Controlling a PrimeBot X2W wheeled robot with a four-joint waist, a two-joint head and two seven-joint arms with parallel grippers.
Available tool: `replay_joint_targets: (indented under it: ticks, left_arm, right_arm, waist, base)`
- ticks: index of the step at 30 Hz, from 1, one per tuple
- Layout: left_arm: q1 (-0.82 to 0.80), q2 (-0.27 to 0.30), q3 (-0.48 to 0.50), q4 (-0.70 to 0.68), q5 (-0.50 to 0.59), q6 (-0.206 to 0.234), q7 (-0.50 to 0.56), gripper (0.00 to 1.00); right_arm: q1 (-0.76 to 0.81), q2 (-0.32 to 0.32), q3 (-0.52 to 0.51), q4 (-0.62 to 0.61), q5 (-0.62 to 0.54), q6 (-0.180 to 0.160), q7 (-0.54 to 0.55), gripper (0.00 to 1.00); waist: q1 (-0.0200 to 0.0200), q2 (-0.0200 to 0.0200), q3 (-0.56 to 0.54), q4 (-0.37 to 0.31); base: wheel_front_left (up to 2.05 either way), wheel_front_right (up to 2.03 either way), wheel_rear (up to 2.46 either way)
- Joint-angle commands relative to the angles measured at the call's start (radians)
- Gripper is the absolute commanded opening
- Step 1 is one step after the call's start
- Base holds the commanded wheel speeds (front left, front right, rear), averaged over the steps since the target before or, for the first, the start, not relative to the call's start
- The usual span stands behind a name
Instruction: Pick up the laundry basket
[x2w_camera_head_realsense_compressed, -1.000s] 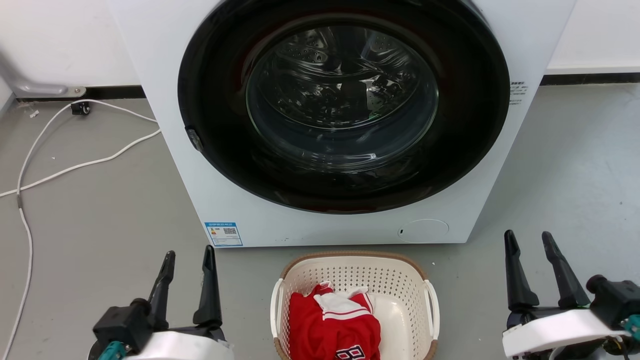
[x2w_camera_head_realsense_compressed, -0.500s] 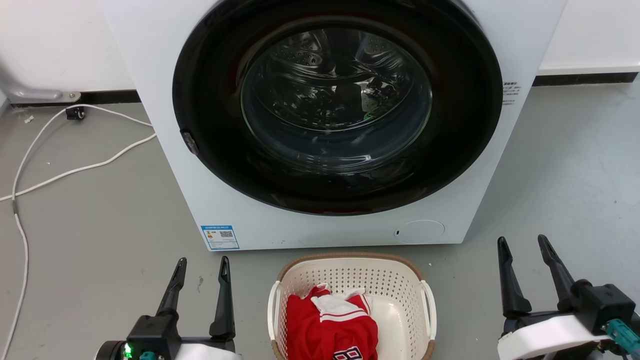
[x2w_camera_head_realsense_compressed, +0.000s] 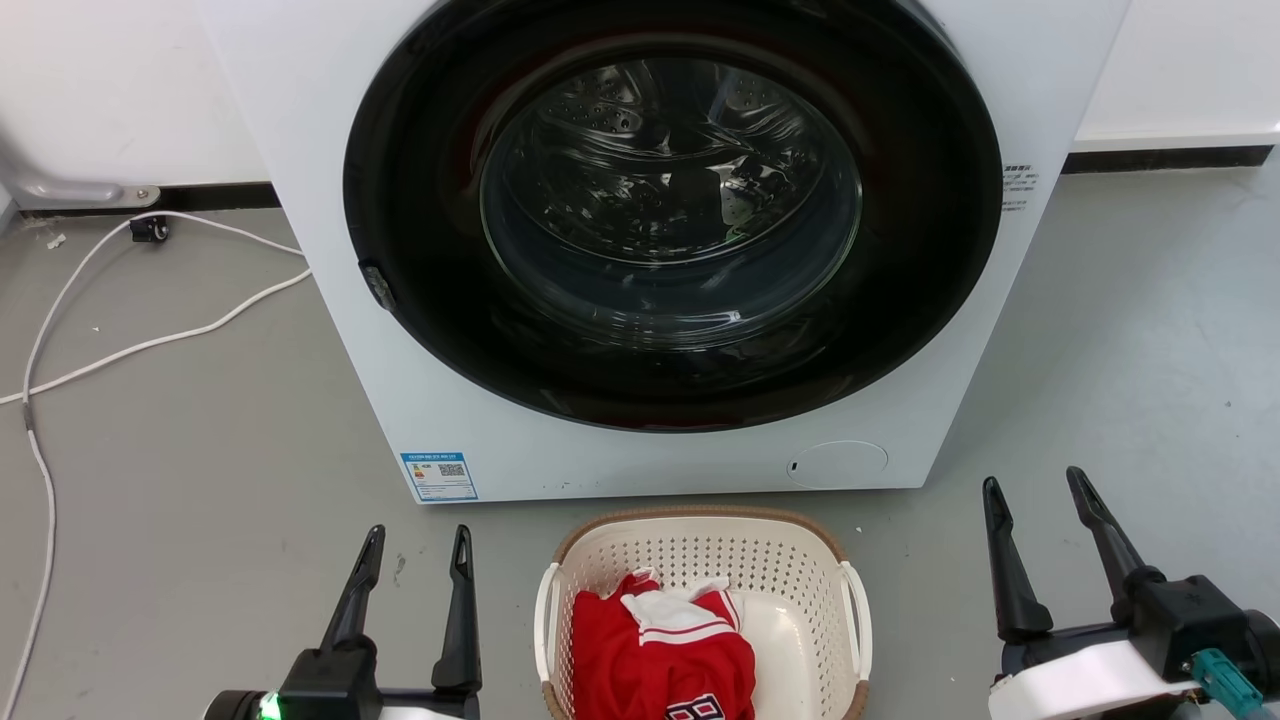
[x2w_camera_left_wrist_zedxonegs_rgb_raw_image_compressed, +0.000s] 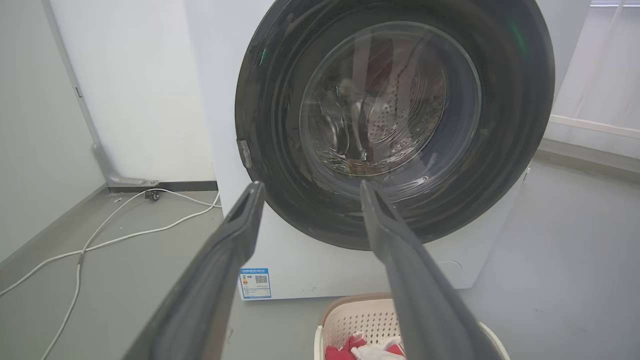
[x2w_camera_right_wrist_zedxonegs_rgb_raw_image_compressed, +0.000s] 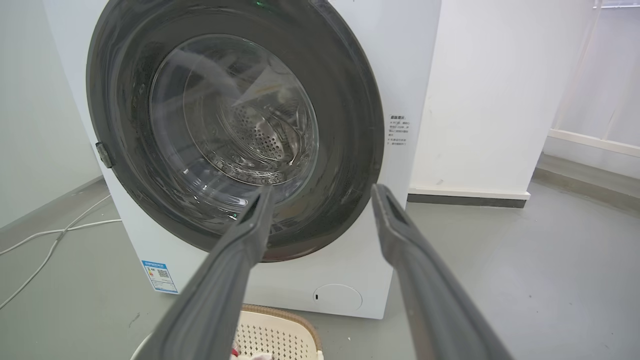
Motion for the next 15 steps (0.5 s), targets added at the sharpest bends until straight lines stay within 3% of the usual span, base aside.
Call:
replay_joint_targets:
  ticks: [1, 15]
  left_arm:
    - [0.011, -0.002, 0.004, -0.003, 0.023, -0.008, -0.009, 1.0]
    - [0.042, -0.047, 0.062, -0.008, 0.125, -0.089, -0.034, 1.0]
  right_arm:
    - [0.011, -0.002, 0.0, -0.007, -0.016, 0.0, -0.009, 1.0]
    - [0.022, -0.002, -0.009, 0.011, -0.083, 0.0, -0.034, 1.0]
  waist:
    - [0.0, 0.0, 0.0, 0.0]
    - [0.0, 0.0, 0.003, -0.002]
  base:
    - [0.0, 0.0, 0.0]
    - [0.0, 0.0, 0.0]
